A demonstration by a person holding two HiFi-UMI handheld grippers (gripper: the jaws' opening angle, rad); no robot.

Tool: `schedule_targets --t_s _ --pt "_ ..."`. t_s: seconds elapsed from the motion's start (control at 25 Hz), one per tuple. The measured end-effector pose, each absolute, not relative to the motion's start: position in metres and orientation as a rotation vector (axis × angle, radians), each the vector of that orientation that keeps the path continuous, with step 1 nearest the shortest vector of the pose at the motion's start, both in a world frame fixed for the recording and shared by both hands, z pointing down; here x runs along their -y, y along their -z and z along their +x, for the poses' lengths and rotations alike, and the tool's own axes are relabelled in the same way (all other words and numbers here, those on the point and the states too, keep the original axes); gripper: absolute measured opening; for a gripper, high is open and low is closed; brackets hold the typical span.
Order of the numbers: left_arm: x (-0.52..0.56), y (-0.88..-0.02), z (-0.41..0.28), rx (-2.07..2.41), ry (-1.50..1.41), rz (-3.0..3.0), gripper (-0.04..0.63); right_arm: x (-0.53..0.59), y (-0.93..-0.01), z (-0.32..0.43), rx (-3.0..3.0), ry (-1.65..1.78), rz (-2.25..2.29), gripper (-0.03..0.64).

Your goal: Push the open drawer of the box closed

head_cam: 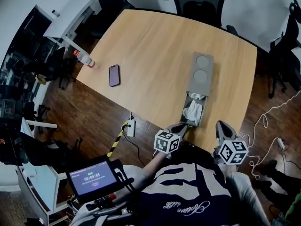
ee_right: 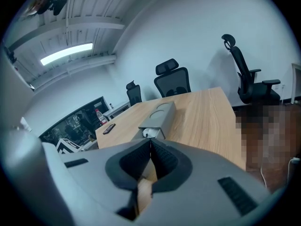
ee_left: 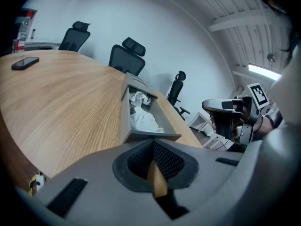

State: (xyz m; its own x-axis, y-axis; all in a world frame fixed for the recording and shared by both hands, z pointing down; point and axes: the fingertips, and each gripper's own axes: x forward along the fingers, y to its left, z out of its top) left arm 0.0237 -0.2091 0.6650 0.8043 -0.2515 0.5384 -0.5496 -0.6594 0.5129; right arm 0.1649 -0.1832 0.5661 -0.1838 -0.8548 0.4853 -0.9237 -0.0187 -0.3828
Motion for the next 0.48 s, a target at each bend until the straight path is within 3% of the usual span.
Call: schedule_targets --t_s 0.48 --pt "0.250 -0.657 0.041 0.640 -0.517 2.319 0.000 0.192 -0.578 0.188 2.109 -1.028 1.918 -0.002"
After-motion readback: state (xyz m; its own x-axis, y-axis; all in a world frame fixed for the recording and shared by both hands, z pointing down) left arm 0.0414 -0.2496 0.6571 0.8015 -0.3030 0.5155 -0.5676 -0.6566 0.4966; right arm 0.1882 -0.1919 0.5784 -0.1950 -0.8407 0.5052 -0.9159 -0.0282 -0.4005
